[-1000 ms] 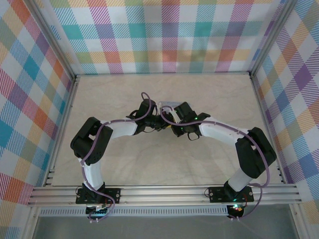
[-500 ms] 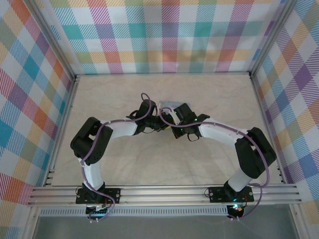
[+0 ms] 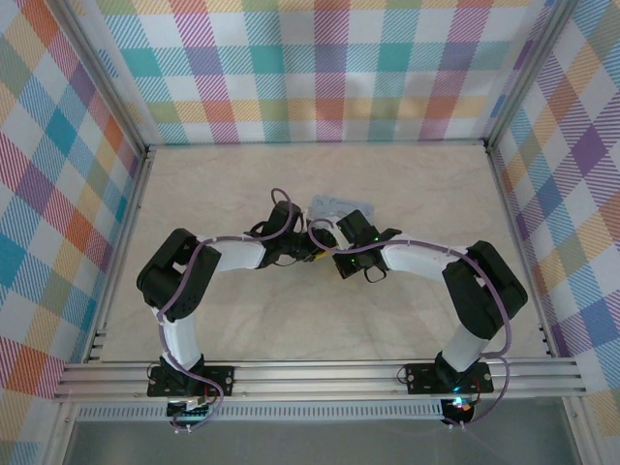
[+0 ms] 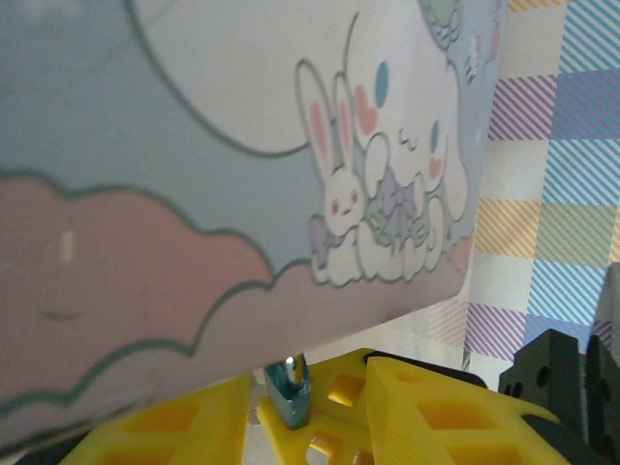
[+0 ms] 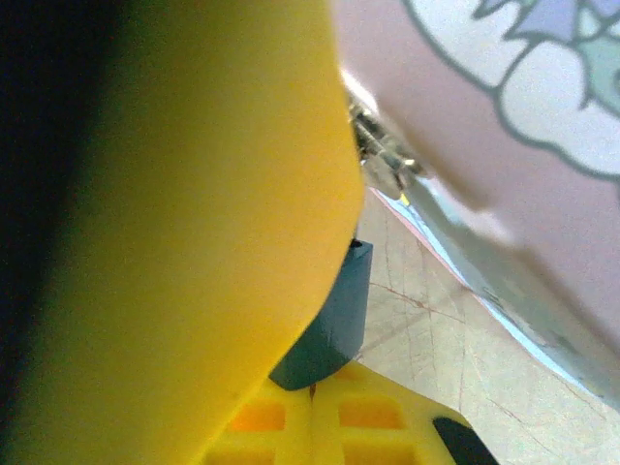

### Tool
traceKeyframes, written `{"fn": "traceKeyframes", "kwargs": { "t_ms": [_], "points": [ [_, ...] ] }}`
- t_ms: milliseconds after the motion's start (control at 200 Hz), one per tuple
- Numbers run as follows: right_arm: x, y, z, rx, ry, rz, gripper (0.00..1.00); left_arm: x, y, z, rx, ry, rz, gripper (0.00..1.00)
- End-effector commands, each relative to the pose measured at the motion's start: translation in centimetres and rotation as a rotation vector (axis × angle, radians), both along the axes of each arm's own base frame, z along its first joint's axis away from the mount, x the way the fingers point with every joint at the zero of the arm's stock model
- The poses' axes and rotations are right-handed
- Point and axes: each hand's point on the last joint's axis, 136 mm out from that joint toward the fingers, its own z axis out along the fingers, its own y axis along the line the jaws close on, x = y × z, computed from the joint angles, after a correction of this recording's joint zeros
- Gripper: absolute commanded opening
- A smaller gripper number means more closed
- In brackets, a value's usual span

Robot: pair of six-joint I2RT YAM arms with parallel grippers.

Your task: Unlock the padlock with the key

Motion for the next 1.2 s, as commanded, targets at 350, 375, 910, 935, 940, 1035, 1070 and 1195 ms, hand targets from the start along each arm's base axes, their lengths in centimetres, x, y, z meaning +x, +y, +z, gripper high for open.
{"fn": "traceKeyframes", "kwargs": {
  "t_ms": [350, 375, 910, 935, 940, 1035, 1070, 1195],
  "points": [
    [-0.8, -0.1, -0.5, 0.018, 0.055, 0.056, 0.00, 1.1, 4.8, 3.6, 0.087, -0.121, 0.125, 0.44],
    [-0.9, 0.1, -0.4, 0.019, 0.060, 0.063, 0.00, 1.2, 5.1, 3.8, 0.102, -0.129, 0.134, 0.45],
    [0.4, -0.9, 0.7, -0.083, 0.018, 0.161, 0.00, 5.9, 7.1, 4.6, 0.269, -0.212, 0.239, 0.49],
    [0.5, -0.9, 0.8, -0.087, 0.014, 0.170, 0.00, 6.0, 7.0, 4.6, 0.271, -0.212, 0.237, 0.49],
    [0.5, -0.9, 0.9, -0.087, 0.013, 0.172, 0.00, 6.0, 7.0, 4.6, 0.271, -0.212, 0.237, 0.49],
    [0.2, -0.9, 0.9, -0.090, 0.025, 0.216, 0.00, 6.3, 6.8, 4.4, 0.278, -0.208, 0.234, 0.49],
    [0.0, -1.0, 0.7, -0.097, 0.033, 0.235, 0.00, 6.4, 6.8, 4.3, 0.281, -0.207, 0.233, 0.49],
    [-0.5, -0.8, 0.2, -0.100, 0.068, 0.266, 0.00, 6.6, 6.6, 3.9, 0.284, -0.198, 0.229, 0.49]
  ]
}}
